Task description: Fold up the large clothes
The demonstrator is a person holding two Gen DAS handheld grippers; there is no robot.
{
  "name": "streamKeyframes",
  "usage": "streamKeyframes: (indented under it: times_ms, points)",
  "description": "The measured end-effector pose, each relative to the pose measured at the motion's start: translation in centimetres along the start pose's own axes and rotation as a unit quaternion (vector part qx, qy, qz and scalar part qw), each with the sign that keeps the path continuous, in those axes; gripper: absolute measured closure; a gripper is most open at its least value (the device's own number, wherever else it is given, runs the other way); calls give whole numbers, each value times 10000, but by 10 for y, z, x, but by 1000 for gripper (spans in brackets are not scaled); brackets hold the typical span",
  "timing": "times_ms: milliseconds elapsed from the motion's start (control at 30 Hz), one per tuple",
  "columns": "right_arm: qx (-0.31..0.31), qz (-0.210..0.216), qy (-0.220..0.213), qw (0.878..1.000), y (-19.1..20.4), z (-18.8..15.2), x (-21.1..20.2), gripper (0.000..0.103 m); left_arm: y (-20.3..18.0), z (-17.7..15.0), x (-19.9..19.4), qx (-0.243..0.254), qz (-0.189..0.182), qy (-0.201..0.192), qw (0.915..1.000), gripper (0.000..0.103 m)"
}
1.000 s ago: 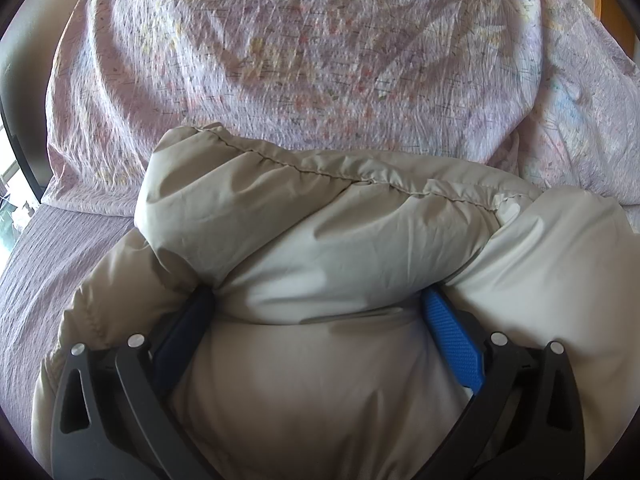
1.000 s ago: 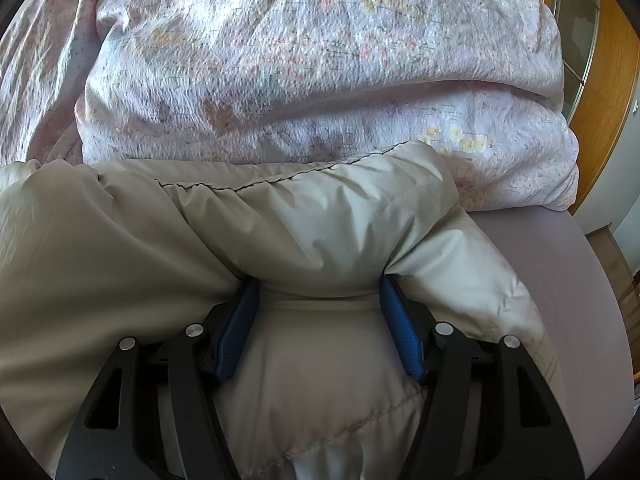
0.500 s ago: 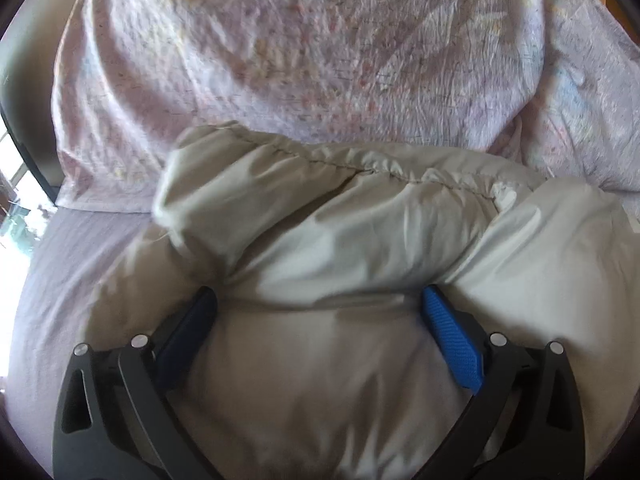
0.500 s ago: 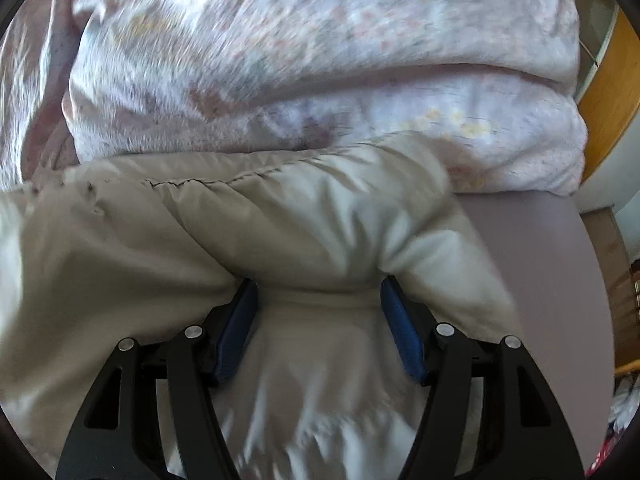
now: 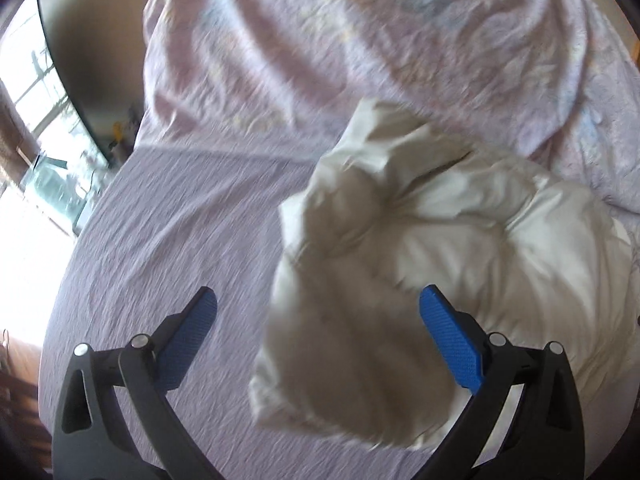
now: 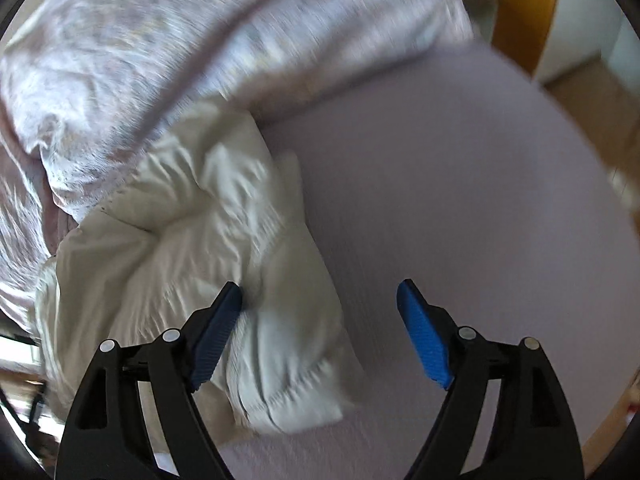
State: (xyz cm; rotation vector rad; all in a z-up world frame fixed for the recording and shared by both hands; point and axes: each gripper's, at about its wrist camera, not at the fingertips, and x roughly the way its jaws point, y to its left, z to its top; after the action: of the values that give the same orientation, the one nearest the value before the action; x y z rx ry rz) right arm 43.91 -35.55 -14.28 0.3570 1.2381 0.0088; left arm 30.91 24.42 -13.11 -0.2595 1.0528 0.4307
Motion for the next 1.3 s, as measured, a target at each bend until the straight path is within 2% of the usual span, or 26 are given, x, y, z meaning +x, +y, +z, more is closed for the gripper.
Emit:
streamKeyframes:
  times_ms: [200, 267, 300, 367, 400, 467, 567, 667, 767, 867, 967, 1300]
  points:
    - [483, 514, 512, 9962, -13, -11, 16, 19, 10, -21, 15, -226, -239, 463, 9984, 3]
    - [624, 668, 631, 9938, -13, -19, 23, 20, 8, -24, 17, -350, -379, 565, 9971, 7]
    - [721, 738, 691, 9923, -14, -23, 26, 23, 8, -26, 20, -465, -503, 624, 9957, 11]
    - [900, 923, 690, 9893, -15, -32, 30, 39, 9, -28, 23, -635, -632, 666, 9937, 20]
    - [961, 930, 658, 9888, -16, -36, 28, 42, 10, -27, 23, -724, -688, 669, 9928, 23]
    - [961, 831, 581, 9902, -13, -40, 25, 55, 8, -26, 22, -781, -755, 657, 9919, 31]
    - [854, 678, 454, 9930, -2, -46, 15, 67, 4, -24, 15, -750, -723, 543, 9931, 47]
    - [869, 684, 351, 9932, 2, -52, 7, 74, 3, -25, 2, -827, -760, 418, 9928, 67]
    - [841, 766, 257, 9932, 5, -57, -1, 78, 5, -24, -10, -788, -787, 267, 9934, 74]
    - [794, 869, 277, 9927, 7, -65, -8, 78, 9, -29, -25, -691, -761, 125, 9946, 76]
    - [771, 999, 367, 9913, 6, -72, -13, 78, 8, -48, -51, -629, -761, 96, 9951, 76]
    - [777, 1265, 707, 9864, -9, -140, -25, 78, 48, -107, -89, -646, -719, 279, 9949, 75]
